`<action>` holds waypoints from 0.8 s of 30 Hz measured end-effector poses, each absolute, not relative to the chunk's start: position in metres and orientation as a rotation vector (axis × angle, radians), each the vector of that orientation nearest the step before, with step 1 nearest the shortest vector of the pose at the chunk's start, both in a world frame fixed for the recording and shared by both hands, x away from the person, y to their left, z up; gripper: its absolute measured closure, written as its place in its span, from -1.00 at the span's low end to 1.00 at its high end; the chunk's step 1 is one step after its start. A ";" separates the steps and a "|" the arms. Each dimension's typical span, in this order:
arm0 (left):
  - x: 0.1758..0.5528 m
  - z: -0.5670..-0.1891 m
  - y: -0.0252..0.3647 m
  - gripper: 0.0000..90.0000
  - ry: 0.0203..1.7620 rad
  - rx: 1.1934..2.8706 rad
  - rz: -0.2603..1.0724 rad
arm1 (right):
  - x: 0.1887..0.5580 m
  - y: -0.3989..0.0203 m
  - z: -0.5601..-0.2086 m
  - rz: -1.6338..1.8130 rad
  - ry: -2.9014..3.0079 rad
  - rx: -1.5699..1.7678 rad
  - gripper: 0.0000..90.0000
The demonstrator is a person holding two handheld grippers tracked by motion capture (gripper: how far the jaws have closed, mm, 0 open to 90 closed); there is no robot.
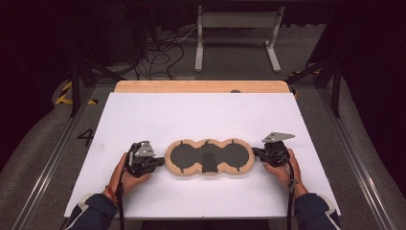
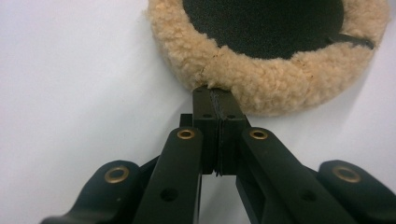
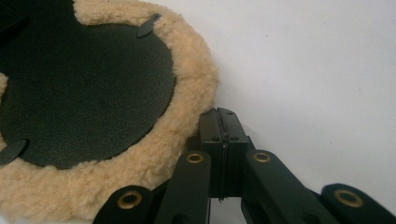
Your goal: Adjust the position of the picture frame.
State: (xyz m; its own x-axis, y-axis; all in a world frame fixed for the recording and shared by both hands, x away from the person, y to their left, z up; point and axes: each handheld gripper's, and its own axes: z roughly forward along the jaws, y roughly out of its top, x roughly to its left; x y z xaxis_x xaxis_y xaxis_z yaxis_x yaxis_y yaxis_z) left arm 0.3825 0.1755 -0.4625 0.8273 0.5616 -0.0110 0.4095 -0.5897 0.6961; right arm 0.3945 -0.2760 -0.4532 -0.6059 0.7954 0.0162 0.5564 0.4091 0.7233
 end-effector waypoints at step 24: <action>0.387 -0.464 0.170 0.84 0.703 2.236 0.252 | 0.381 -0.284 -0.450 0.946 2.302 1.187 0.94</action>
